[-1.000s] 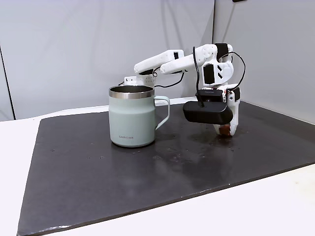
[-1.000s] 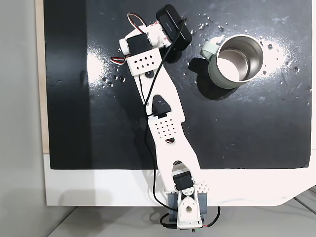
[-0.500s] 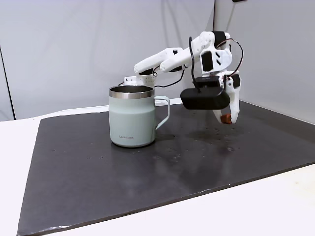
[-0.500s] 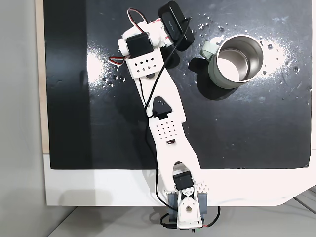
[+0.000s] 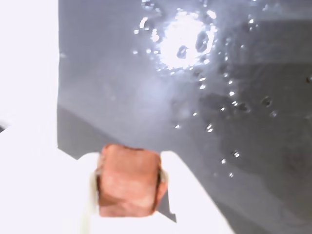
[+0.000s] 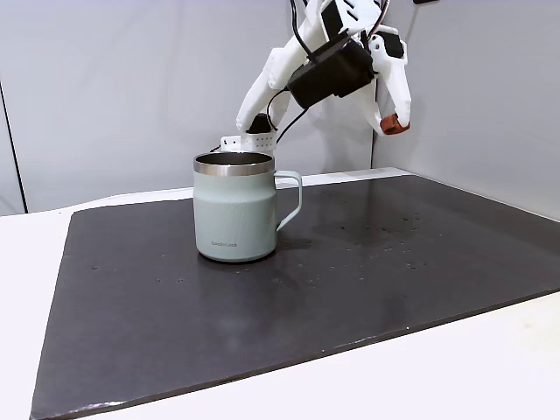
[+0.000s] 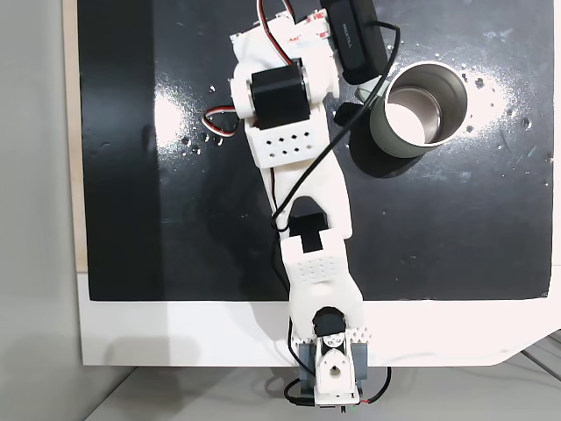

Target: Grasp a cube and put it in the cup.

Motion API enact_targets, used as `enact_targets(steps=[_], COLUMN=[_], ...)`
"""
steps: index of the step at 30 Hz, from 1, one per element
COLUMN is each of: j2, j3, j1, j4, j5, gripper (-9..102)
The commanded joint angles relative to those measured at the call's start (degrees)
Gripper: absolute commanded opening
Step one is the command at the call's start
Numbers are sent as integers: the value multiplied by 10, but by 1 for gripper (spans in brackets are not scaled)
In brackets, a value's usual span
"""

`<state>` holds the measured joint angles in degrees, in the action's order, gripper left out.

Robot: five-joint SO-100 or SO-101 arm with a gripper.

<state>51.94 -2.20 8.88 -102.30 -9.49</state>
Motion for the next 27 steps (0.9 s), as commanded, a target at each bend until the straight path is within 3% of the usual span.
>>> enact_targets(steps=[1, 7, 15, 27], j2=[69, 130, 240, 273], j3=[-9, -65, -188, -325], j1=[-10, -54, -183, -351], j4=[-5, -6, -8, -9], j5=[3, 5, 4, -76], gripper=[4, 4, 3, 2])
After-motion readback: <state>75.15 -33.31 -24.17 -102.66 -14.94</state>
